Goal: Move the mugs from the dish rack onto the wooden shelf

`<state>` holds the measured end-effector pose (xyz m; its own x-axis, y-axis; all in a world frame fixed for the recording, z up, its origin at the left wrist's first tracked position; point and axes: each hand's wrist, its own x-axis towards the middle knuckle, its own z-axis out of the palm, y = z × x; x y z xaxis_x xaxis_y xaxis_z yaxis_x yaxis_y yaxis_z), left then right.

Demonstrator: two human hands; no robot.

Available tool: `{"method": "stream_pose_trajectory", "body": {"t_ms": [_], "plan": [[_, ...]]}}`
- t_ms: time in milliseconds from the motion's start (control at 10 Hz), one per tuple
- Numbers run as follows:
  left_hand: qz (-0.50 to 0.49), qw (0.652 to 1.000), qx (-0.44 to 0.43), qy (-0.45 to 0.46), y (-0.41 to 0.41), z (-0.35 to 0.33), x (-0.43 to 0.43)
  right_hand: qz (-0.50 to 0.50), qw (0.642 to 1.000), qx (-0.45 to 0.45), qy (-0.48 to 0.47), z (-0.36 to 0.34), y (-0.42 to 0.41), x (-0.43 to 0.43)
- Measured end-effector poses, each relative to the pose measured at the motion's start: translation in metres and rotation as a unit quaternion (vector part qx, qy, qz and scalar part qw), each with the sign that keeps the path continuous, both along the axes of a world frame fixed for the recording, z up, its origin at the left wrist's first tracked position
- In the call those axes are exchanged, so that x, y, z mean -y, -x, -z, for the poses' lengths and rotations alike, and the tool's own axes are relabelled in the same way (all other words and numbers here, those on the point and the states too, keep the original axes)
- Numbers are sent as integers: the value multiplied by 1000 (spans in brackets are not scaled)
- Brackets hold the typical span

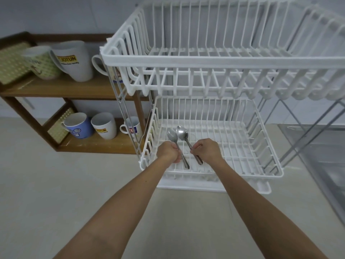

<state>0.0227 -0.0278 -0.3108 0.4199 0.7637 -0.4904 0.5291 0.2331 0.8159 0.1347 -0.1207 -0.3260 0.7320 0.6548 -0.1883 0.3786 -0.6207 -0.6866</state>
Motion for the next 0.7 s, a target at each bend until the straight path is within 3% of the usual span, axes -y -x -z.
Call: {"method": "stream_pose_trajectory", "body": {"t_ms": [300,500,700], "plan": [[28,994,-86,-57,-4,-6,2,2,999,38,32,5,1,-1],[43,993,-82,-74,1,-8,4,-2,999,27,21,0,0,4],[112,974,-44,-191,26,-16,11,23,998,46,-30,-23,22,22]]}}
